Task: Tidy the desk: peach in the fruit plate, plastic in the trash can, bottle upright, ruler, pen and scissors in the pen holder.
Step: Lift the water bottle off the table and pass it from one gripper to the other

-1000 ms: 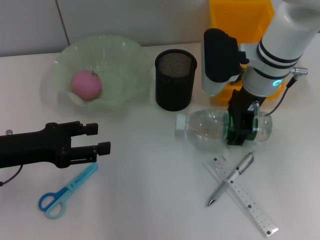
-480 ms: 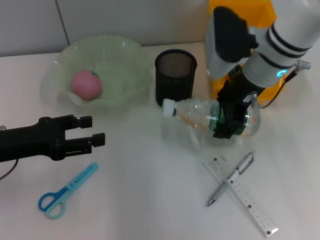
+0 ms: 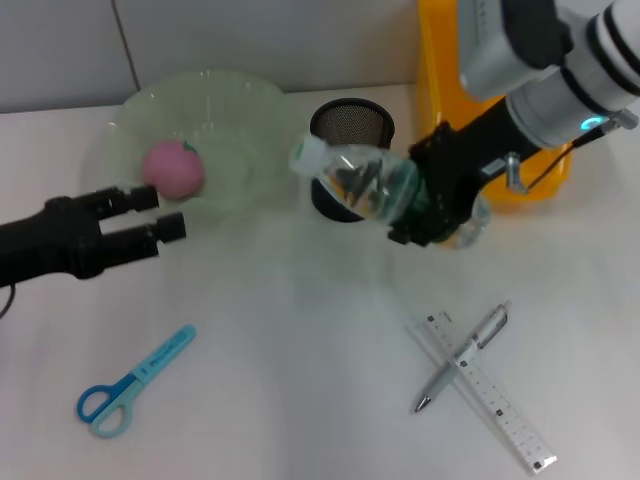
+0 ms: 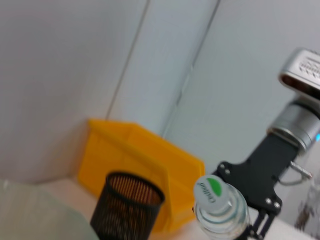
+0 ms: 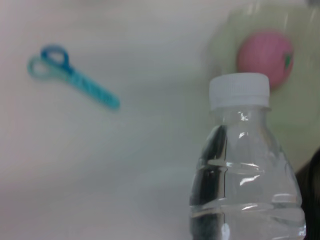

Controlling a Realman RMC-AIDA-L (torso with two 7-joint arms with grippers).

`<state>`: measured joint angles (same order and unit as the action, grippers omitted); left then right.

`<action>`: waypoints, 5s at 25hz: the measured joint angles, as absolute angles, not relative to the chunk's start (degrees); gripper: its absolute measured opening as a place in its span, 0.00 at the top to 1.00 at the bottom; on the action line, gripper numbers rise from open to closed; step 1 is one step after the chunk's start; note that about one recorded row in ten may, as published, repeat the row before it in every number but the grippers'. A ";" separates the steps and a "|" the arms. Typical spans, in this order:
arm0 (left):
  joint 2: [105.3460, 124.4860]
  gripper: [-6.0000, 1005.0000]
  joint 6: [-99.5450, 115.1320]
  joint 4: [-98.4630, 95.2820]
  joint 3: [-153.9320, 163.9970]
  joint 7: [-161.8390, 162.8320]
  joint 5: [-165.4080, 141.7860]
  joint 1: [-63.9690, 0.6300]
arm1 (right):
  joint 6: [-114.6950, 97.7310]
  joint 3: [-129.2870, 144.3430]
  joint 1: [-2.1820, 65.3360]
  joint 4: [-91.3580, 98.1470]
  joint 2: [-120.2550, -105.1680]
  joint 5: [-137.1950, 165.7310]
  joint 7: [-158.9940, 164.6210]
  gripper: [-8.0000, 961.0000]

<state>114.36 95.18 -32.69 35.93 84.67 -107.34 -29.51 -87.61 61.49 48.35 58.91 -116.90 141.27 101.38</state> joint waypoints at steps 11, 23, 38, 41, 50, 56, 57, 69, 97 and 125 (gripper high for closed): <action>115.86 0.25 99.22 -32.40 31.18 83.86 -98.96 -29.01 | -87.58 56.07 41.99 62.27 -117.02 117.79 94.65 0.21; 118.32 0.25 100.58 -31.48 31.57 79.43 -93.97 -32.30 | -89.86 56.59 41.00 58.79 -117.89 107.30 91.77 0.21; 118.45 0.25 104.51 -28.97 31.55 75.38 -91.86 -33.87 | -89.93 57.54 41.68 53.29 -118.68 105.73 90.92 0.21; 118.49 0.25 104.37 -28.29 31.55 74.58 -91.86 -34.13 | -89.95 57.57 41.98 52.56 -118.89 105.67 90.75 0.21; 118.48 0.25 104.13 -27.26 32.61 73.42 -91.94 -34.60 | -89.92 59.17 42.29 51.76 -119.00 104.99 90.70 0.21; 118.48 0.25 104.14 -27.12 32.85 73.06 -91.87 -34.80 | -89.82 59.66 42.73 50.85 -119.01 104.83 90.70 0.21; 118.48 0.25 104.14 -27.12 32.85 73.06 -91.87 -34.80 | -89.77 59.68 42.82 50.65 -119.01 104.82 90.70 0.21; 118.57 0.25 104.80 -26.72 33.27 72.86 -91.75 -35.33 | -89.19 60.09 43.29 49.55 -119.00 104.22 90.17 0.21; 118.57 0.26 105.88 -26.17 34.28 72.86 -90.69 -35.43 | -89.18 60.29 43.33 49.13 -119.09 104.22 89.63 0.21; 118.38 0.54 105.19 -26.19 34.02 73.33 -90.42 -35.51 | -89.33 60.37 43.33 49.13 -119.09 104.27 89.47 0.21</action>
<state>118.38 105.19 -26.19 34.02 73.33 -90.42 -35.51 -89.33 60.37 43.33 49.13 -119.09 104.27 89.47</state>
